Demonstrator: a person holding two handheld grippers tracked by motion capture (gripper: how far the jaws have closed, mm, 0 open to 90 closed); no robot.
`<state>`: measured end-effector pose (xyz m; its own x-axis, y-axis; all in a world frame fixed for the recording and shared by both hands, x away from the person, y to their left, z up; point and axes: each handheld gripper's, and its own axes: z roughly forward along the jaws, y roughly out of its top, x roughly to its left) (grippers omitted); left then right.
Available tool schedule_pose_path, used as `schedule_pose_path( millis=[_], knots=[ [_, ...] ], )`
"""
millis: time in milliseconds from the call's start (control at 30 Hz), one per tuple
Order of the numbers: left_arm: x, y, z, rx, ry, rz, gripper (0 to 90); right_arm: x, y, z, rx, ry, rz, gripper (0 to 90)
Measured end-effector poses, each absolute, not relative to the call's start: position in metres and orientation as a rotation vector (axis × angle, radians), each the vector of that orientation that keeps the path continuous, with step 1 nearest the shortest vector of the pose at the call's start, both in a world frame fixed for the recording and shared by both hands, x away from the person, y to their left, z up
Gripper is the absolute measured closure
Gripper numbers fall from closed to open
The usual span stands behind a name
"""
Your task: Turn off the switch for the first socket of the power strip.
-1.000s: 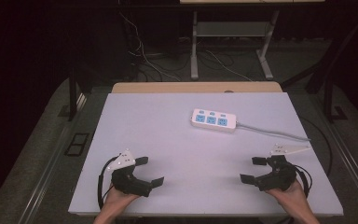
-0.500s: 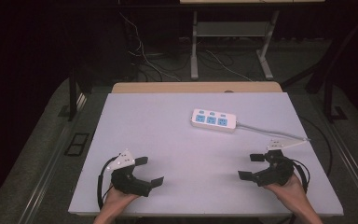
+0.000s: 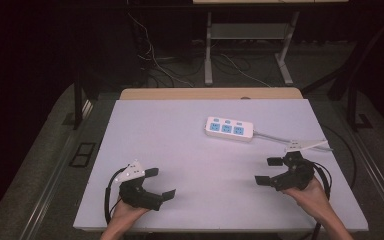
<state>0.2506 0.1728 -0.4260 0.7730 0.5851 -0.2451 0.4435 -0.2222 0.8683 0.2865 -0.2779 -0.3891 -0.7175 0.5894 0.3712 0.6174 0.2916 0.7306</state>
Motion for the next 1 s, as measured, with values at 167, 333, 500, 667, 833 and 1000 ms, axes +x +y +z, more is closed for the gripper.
schedule_pose_path(
  millis=[167,333,500,667,833,1000],
  knots=[
    [0.251,0.173,-0.426,1.860,0.789,0.161,0.0,0.293,-0.276,-0.386,-1.161,-2.509,-1.429,0.7],
    [0.251,0.173,-0.426,1.859,0.789,0.159,0.0,0.298,-0.275,-0.384,-1.161,-2.514,-1.424,0.7],
    [0.251,0.173,-0.426,1.860,0.788,0.161,0.0,0.305,-0.275,-0.380,-1.164,-2.513,-1.426,0.7],
    [0.251,0.174,-0.426,1.860,0.790,0.161,0.0,0.310,-0.276,-0.378,-1.169,-2.513,-1.421,0.7],
    [0.251,0.174,-0.426,1.858,0.791,0.164,0.0,0.316,-0.274,-0.375,-1.166,-2.516,-1.418,0.7],
    [0.251,0.174,-0.426,1.859,0.793,0.164,0.0,0.323,-0.270,-0.371,-1.156,-2.528,-1.409,0.7]
  ],
)
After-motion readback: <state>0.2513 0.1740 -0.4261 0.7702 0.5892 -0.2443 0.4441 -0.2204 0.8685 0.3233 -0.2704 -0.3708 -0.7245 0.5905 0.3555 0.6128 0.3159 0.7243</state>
